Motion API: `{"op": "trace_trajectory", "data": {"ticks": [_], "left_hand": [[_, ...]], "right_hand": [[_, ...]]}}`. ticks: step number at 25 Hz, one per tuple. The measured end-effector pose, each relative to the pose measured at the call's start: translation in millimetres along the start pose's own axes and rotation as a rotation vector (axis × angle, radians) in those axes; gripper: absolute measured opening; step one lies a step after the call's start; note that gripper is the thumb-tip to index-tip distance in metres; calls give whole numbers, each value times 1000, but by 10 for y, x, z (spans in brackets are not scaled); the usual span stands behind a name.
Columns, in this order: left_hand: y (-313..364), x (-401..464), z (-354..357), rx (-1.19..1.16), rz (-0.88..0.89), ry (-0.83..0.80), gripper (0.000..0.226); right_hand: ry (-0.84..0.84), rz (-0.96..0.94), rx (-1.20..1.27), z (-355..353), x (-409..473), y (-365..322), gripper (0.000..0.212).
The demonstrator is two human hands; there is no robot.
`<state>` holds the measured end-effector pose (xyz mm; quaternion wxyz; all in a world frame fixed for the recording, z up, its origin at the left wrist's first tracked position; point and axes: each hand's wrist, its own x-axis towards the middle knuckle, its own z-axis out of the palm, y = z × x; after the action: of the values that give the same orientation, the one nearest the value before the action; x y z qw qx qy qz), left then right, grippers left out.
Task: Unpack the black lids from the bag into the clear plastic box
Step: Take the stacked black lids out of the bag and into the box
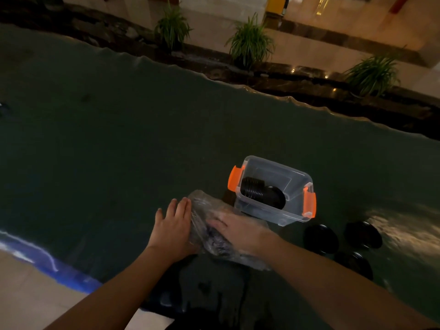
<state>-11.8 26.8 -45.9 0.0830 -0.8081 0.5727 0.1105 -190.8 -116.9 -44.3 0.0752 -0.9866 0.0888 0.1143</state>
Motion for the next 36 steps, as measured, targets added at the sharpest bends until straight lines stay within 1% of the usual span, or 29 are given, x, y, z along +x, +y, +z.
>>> {"op": "trace_trajectory", "data": {"ticks": [2, 3, 5, 11, 14, 17, 21, 23, 25, 27, 29, 30, 32, 36], "left_hand": [[-18, -4, -6, 23, -25, -6, 137], [-13, 1, -14, 34, -34, -8, 137], [-40, 5, -10, 71, -65, -22, 136], [-132, 51, -23, 111, -116, -21, 134], [-184, 63, -26, 103, -118, -28, 131], [-194, 64, -90, 87, -128, -47, 127], [-136, 47, -353, 63, -125, -93, 120], [-58, 69, -588, 42, -83, -75, 115], [95, 155, -864, -32, -7, 32, 98], [320, 309, -1090, -115, 135, 185, 76], [631, 537, -1248, -163, 307, 273, 57], [814, 675, -1295, -168, 381, 280, 52], [1148, 957, -1316, -148, 483, 235, 45], [1686, 1486, -1184, -10, 602, 58, 49]], "right_hand": [[19, -75, -144, 26, -146, -23, 79], [28, -117, -181, 42, -242, -22, 75], [22, -149, -115, 28, -408, -33, 68], [-21, -95, 14, -349, -988, 76, 88], [-7, -86, -18, -551, -1231, 193, 94], [15, -52, -18, -802, -1434, 360, 96], [88, 45, -47, -1178, -1590, 647, 91], [109, 95, -55, -1314, -1622, 773, 90], [126, 139, -55, -1397, -1646, 876, 93], [131, 164, -47, -1431, -1649, 950, 94], [130, 166, -37, -1436, -1656, 1011, 92], [130, 165, -34, -1431, -1670, 1045, 91], [131, 155, -41, -1425, -1682, 1102, 88], [138, 155, -26, -1397, -1740, 1237, 88]]}}
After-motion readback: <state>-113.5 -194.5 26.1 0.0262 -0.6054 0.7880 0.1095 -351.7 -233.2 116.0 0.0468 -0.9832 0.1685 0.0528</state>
